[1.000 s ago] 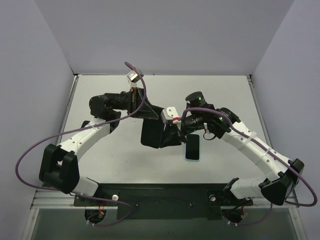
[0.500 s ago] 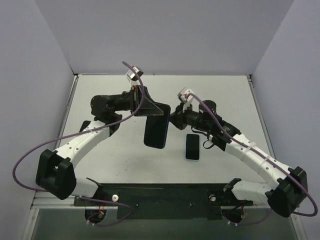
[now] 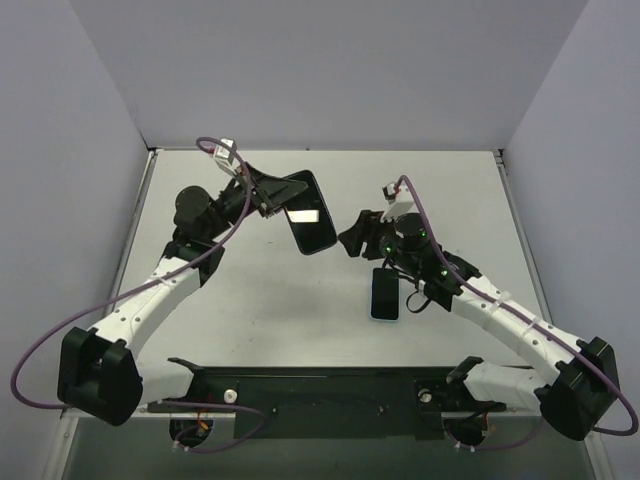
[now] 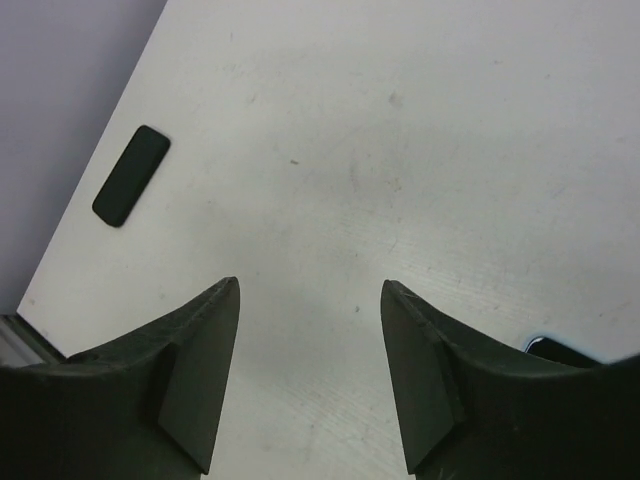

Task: Take the phone out of the phone case
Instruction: Remove the phone case from the phone.

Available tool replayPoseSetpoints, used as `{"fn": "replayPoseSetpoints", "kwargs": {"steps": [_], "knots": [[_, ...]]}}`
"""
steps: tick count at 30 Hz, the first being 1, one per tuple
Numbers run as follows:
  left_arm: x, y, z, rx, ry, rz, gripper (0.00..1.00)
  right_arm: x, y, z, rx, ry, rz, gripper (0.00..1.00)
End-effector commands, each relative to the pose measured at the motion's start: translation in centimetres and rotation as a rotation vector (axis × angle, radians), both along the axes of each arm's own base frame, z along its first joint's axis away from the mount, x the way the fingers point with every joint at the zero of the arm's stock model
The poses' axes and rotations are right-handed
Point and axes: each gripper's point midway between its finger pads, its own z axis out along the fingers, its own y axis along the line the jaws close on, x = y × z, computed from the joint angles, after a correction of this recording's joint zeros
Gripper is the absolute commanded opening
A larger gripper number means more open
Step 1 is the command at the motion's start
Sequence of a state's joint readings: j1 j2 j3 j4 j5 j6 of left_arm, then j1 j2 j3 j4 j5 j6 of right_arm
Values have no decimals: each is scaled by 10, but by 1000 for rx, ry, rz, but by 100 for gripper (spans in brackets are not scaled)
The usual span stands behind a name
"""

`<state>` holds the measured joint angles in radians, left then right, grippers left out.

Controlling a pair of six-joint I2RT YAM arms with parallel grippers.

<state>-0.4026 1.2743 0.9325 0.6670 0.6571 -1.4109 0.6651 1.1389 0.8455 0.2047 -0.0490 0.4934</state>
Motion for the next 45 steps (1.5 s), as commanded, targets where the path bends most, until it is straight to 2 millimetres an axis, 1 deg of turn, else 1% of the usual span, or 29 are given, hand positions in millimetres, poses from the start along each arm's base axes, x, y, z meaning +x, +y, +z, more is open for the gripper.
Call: {"fn": "replayPoseSetpoints", "kwargs": {"steps": [1, 2, 3, 4, 5, 6, 7, 8, 9, 11, 13, 14, 15, 16, 17, 18, 23, 24, 26, 28, 29, 31, 33, 34, 35, 37, 41, 42, 45], "knots": [[42, 37, -1, 15, -6, 359, 0, -23, 2, -12, -3, 49, 24, 57], [49, 42, -8, -11, 37, 394, 0, -27, 3, -8, 22, 50, 26, 57], [50, 44, -4, -53, 32, 402, 0, -30, 7, -4, 46, 44, 46, 57], [56, 48, -18, -96, 113, 425, 0, -32, 10, 3, 80, 36, 55, 57], [54, 51, -20, -148, 109, 430, 0, -36, 15, 7, 102, 31, 80, 57], [54, 58, -9, -256, 113, 436, 0, -39, 19, 12, 139, 22, 87, 57], [55, 60, -19, -284, 140, 438, 0, -41, 23, 16, 169, 26, 98, 57], [54, 64, -10, -351, 128, 430, 0, -44, 27, 21, 207, 8, 113, 57], [55, 64, -12, -366, 143, 423, 0, -48, 31, 21, 233, 15, 133, 57], [58, 59, -16, -359, 163, 407, 0, -54, 39, 26, 279, -19, 167, 57], [55, 52, -20, -370, 180, 387, 0, -60, 43, 24, 258, -33, 190, 57], [48, 48, -15, -390, 167, 368, 0, -64, 45, 25, 252, -37, 202, 57], [49, 47, -19, -396, 179, 377, 0, -64, 46, 28, 249, -50, 207, 57], [45, 43, -18, -407, 181, 363, 0, -65, 46, 30, 247, -57, 196, 57], [46, 42, -22, -416, 198, 365, 0, -65, 45, 31, 249, -60, 191, 57], [42, 39, -18, -439, 186, 347, 0, -65, 45, 35, 261, -72, 188, 57], [35, 33, -10, -533, 182, 295, 0, -60, 34, 43, 324, -107, 114, 59], [35, 32, -9, -538, 182, 294, 0, -58, 33, 45, 344, -110, 97, 59], [33, 31, -7, -540, 174, 298, 0, -63, 37, 54, 379, -138, 136, 57], [32, 33, -6, -523, 148, 322, 0, -64, 34, 58, 374, -151, 138, 57], [30, 35, -2, -523, 136, 327, 0, -67, 26, 58, 355, -148, 123, 56], [29, 37, -2, -500, 122, 347, 0, -65, 12, 67, 365, -178, 101, 55], [27, 38, -2, -465, 97, 367, 0, -76, 19, 81, 435, -165, 210, 54], [28, 37, -2, -451, 87, 375, 0, -76, 23, 89, 470, -148, 229, 54], [27, 37, -2, -449, 85, 375, 0, -82, 29, 95, 488, -141, 286, 53], [27, 37, -1, -459, 76, 372, 0, -85, 39, 103, 509, -117, 339, 52], [26, 33, 3, -470, 71, 347, 0, -83, 56, 107, 534, -81, 390, 49], [25, 32, 4, -469, 68, 343, 0, -81, 58, 108, 541, -75, 391, 49], [24, 31, 5, -472, 69, 339, 0, -80, 59, 113, 556, -89, 389, 42]]}}
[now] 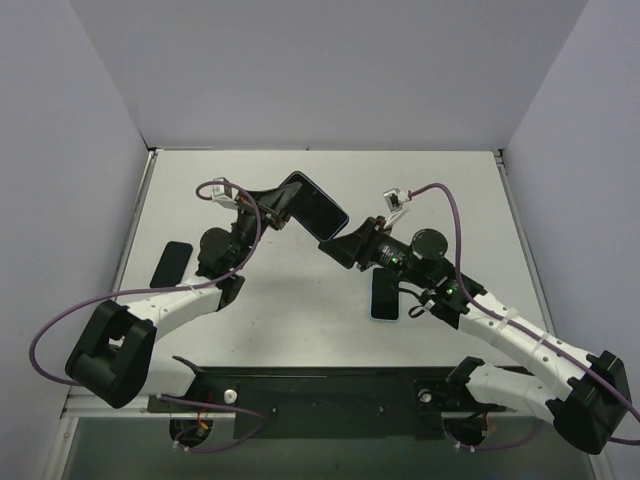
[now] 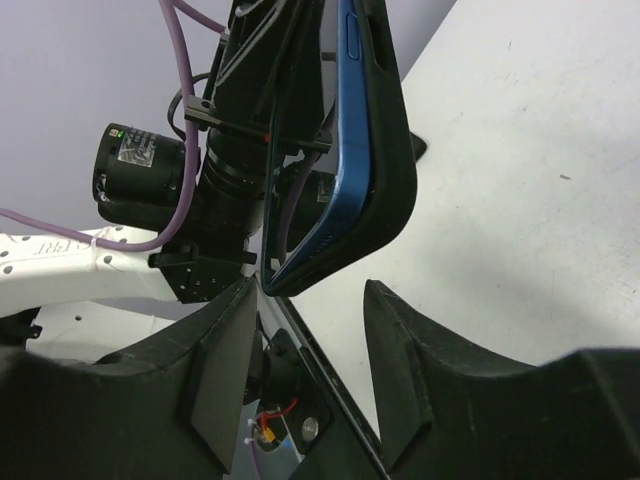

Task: Take the phone out of the phone case
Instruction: Remove the phone case from the phone.

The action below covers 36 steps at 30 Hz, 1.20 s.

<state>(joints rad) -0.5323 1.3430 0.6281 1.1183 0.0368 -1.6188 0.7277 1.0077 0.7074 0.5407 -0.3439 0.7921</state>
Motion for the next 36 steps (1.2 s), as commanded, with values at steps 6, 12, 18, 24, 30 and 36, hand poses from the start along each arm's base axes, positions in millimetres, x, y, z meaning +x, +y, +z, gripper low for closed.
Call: {"fn": "replayPoseSetpoints", "kwargs": {"steps": [6, 12, 18, 24, 30, 36], "knots": [[-19, 5, 48, -96, -125, -15, 0, -11, 17, 33, 82, -71, 91, 31], [-26, 5, 50, -111, -126, -31, 0, -4, 15, 37, 95, -80, 54, 30], [-31, 6, 53, -133, -119, -62, 0, 7, 4, 23, 14, -92, -9, 16], [-34, 7, 63, -198, -89, -106, 0, 10, 2, -8, -125, -165, -4, 0], [-43, 12, 76, -234, -95, -131, 0, 9, 4, -6, -106, -251, 54, 0], [-46, 16, 80, -266, -101, -141, 0, 12, -11, -3, -7, -187, -10, 0]]}}
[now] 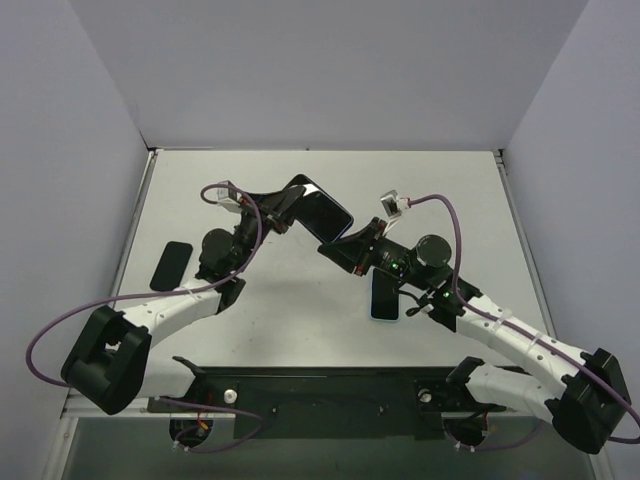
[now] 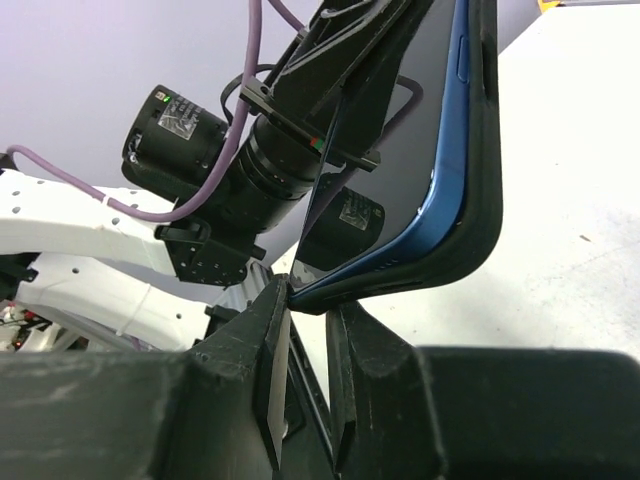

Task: Take the phone out of the phone case
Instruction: Remove the phone case from the phone.

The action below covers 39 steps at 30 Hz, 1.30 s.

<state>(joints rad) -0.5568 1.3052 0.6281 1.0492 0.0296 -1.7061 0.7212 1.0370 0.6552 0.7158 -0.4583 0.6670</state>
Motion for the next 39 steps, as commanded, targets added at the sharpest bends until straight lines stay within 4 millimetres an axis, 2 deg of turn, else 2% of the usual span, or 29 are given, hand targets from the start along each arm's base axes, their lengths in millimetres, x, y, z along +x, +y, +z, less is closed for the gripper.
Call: {"fn": "replayPoseSetpoints", "kwargs": {"steps": [1, 3, 8, 9, 10, 15, 16, 17, 18, 19, 20, 21, 22, 23, 24, 25, 26, 28, 30, 32, 33, 36, 39], "knots": [[-39, 20, 79, -245, -159, -98, 0, 24, -21, -10, 1, 3, -123, 0], [-43, 21, 87, -296, -177, -138, 0, 29, -23, -15, 1, -5, -128, 0], [-53, 21, 101, -388, -170, -239, 0, 27, -20, -31, -55, -185, -40, 0], [-57, 24, 107, -409, -187, -252, 0, 36, -23, -32, -44, -202, -45, 0], [-59, 25, 107, -417, -190, -258, 0, 31, -20, -31, -21, -190, 2, 0], [-73, 34, 119, -456, -239, -283, 0, 63, -39, -19, 129, -139, -39, 0], [-75, 33, 120, -444, -247, -281, 0, 68, -39, -12, 170, -95, -37, 0], [-73, 31, 117, -430, -229, -278, 0, 76, -39, -17, 176, -45, -52, 0], [-72, 29, 115, -414, -229, -276, 0, 86, -40, -10, 195, 0, -81, 0], [-71, 29, 115, -405, -240, -267, 0, 99, -45, -37, 135, 147, -157, 0], [-71, 28, 115, -375, -271, -257, 0, 102, -45, -58, 56, 286, -189, 1], [-69, 26, 116, -351, -286, -254, 0, 105, -49, -65, 25, 342, -236, 10], [-69, 23, 114, -296, -314, -244, 0, 98, -46, -62, -12, 354, -239, 16], [-67, 21, 110, -265, -307, -233, 0, 90, -49, -78, -83, 387, -247, 25], [-63, 20, 106, -206, -330, -197, 0, 73, -49, -85, -136, 417, -235, 31], [-58, 18, 102, -159, -318, -179, 0, 70, -55, -92, -166, 427, -263, 52], [-56, 20, 100, -106, -344, -143, 0, 61, -62, -95, -180, 443, -270, 59], [-43, 24, 91, -25, -330, -93, 0, 48, -74, -100, -208, 462, -263, 81], [-37, 30, 90, 28, -351, -55, 0, 38, -90, -110, -260, 483, -299, 81], [-33, 35, 88, 77, -364, -30, 0, 30, -103, -105, -288, 459, -336, 81], [-32, 36, 87, 96, -367, -25, 0, 28, -104, -97, -279, 444, -331, 80], [-31, 39, 81, 180, -379, 8, 0, 17, -106, -60, -206, 410, -316, 76], [-33, 36, 74, 258, -388, 15, 0, 10, -93, -14, -64, 425, -251, 68]]}}
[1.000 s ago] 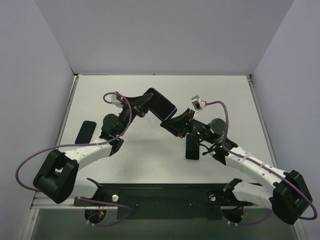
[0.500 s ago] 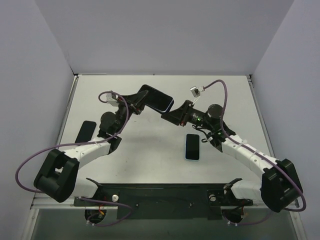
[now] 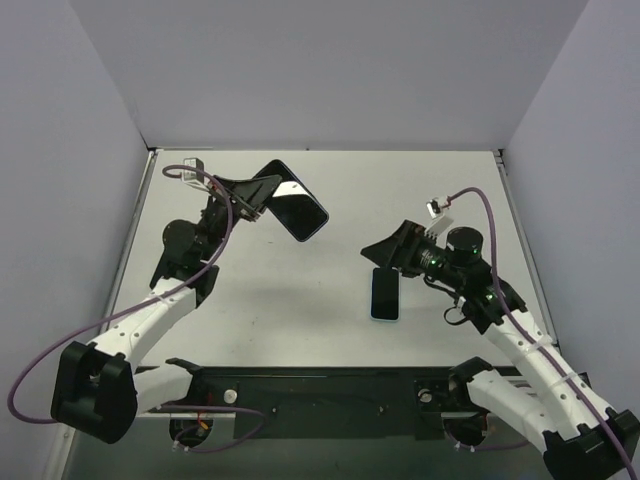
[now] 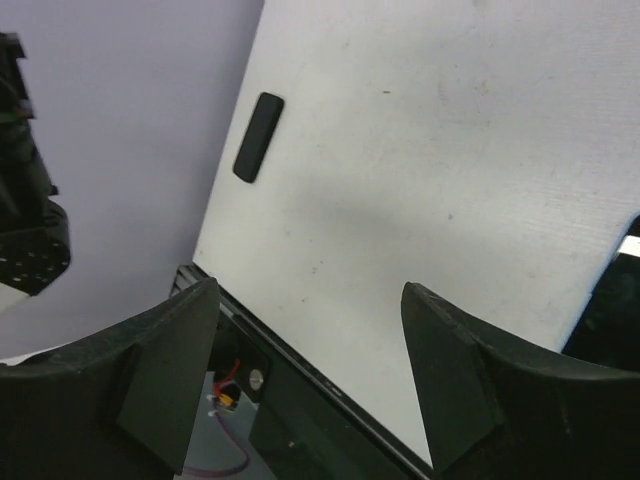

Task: Take the phone out of the phone case
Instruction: Remove the phone case from the phone.

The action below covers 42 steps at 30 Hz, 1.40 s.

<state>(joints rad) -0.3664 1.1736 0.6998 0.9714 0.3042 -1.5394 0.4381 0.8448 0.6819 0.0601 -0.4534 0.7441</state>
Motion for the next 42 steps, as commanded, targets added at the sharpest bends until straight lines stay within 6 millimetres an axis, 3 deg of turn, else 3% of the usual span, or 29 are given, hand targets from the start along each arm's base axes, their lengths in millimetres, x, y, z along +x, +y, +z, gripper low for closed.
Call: {"fn": "replayPoseSetpoints", "kwargs": {"steps": [1, 6, 8, 10, 11, 12, 23, 32, 42], "knots": [[-20, -2, 22, 117, -136, 15, 0, -10, 16, 77, 197, -65, 56, 66], [-23, -4, 16, 153, -131, 5, 0, -26, 45, 139, 369, -117, 158, 64], [-23, -5, 14, 150, -119, -6, 0, -30, 65, 143, 358, -106, 213, 60], [-24, -6, 12, 139, -111, -21, 0, -28, 85, 140, 353, -85, 246, 54], [-24, -6, 12, 134, -118, -21, 0, -27, 88, 142, 365, -81, 244, 47], [-25, -7, 12, 130, -115, -29, 0, -27, 91, 145, 384, -94, 248, 47], [-31, -9, 13, 94, -112, -65, 0, -17, 95, 124, 348, -55, 219, 46], [-35, -19, 12, 84, -112, -125, 0, -15, 102, 134, 387, -69, 239, 44], [-51, -50, 5, 186, -124, -239, 0, -11, 110, 134, 384, -58, 272, 38]]}}
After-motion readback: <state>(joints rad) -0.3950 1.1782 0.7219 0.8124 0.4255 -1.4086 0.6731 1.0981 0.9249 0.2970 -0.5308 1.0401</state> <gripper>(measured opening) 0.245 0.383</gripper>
